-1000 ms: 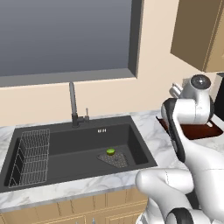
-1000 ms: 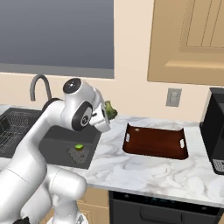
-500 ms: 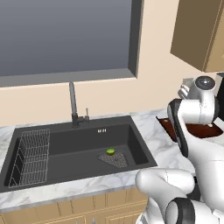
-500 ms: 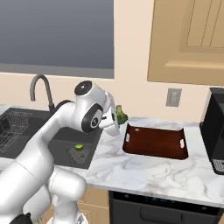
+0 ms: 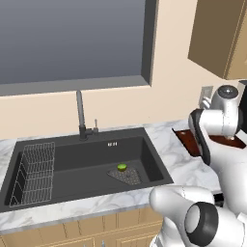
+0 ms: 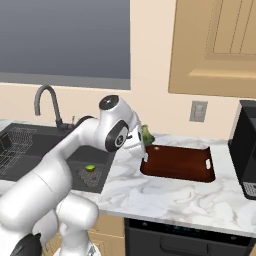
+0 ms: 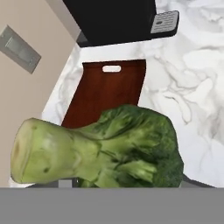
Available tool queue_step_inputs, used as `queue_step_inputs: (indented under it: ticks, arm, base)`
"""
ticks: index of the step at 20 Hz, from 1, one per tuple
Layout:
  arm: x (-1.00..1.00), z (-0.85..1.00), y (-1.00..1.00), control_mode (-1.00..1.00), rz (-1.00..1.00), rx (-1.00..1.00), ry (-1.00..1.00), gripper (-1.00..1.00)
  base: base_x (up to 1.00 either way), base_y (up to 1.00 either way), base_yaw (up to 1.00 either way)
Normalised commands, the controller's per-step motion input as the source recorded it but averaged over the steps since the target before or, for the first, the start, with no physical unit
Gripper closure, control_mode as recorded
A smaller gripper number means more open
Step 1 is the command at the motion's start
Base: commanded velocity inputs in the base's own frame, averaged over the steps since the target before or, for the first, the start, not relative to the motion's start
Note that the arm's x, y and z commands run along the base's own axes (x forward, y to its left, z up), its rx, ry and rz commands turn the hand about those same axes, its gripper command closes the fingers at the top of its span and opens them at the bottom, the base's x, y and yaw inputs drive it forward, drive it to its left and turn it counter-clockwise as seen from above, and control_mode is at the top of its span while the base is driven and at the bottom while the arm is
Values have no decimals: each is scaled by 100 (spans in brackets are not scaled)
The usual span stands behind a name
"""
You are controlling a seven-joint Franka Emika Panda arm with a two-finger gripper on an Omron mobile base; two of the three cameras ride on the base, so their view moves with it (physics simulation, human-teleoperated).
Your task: Pick up all produce items and place them in the sink. Turn on the sink faucet to wash them. Then turn the sink off and put them in the tray.
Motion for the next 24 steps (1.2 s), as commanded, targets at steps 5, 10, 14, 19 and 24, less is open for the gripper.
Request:
queue_step_inputs:
  ticks: [5,10,14,19,24]
  arm:
    - [20,-23,-16,-100,0,2,4,100]
    - [19,-30,-11,-100,0,2,2,100]
    - [18,-35,-10,-100,0,3,0,100]
    - [20,-34,-2,-100,0,2,0,100]
    - [17,-35,-1,-100,0,1,0,100]
  base:
    - [0,0,0]
    - [0,0,0]
    - [0,0,0]
    - [0,0,0]
    - [0,0,0]
